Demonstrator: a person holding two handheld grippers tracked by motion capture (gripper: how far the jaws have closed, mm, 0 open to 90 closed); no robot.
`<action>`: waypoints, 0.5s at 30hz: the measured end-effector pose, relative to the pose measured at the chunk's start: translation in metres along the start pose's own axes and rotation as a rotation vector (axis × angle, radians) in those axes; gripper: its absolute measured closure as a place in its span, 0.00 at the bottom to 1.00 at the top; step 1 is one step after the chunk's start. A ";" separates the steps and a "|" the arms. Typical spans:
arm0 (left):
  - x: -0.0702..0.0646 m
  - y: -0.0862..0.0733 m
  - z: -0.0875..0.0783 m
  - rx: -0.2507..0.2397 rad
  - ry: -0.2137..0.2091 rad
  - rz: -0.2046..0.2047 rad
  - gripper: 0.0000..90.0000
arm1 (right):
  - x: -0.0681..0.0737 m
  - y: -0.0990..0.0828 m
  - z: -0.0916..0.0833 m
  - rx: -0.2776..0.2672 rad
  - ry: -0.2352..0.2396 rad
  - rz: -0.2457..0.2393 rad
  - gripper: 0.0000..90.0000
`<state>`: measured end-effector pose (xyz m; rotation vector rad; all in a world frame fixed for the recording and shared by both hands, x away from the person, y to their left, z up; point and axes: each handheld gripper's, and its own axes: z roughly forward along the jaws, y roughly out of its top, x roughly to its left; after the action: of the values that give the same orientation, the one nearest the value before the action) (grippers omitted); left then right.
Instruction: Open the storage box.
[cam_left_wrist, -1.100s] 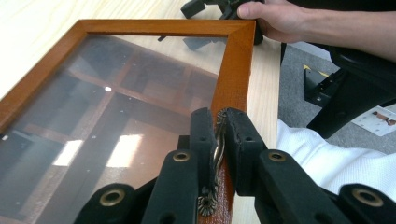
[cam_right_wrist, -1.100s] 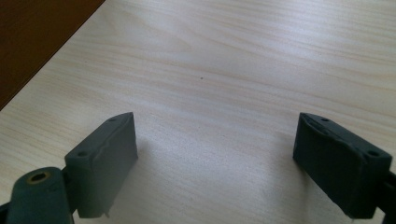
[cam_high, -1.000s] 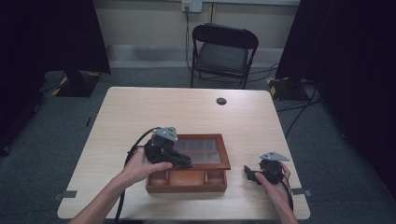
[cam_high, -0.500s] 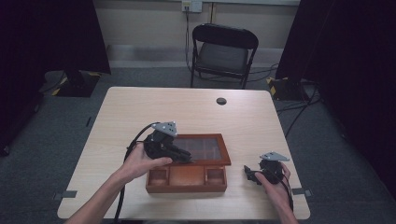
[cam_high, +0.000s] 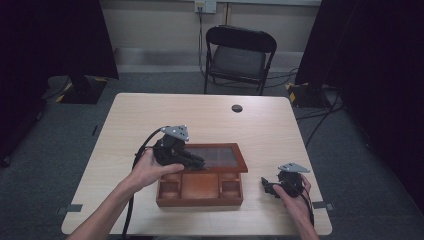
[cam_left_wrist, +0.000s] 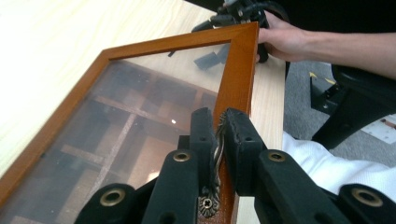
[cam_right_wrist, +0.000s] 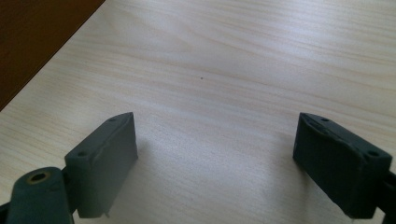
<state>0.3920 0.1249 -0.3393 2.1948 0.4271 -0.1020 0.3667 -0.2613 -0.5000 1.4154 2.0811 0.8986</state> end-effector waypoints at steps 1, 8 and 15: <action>0.000 0.000 0.001 -0.003 0.002 -0.003 0.91 | 0.000 0.000 0.000 0.000 0.000 0.000 0.14; 0.001 0.005 -0.002 0.001 0.006 0.002 0.91 | 0.000 0.000 0.000 0.000 0.000 0.000 0.14; 0.003 0.009 -0.005 0.002 0.011 0.004 0.91 | 0.000 0.000 0.000 0.000 0.000 0.000 0.14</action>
<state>0.3977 0.1244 -0.3306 2.1990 0.4296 -0.0880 0.3667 -0.2613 -0.5000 1.4155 2.0812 0.8985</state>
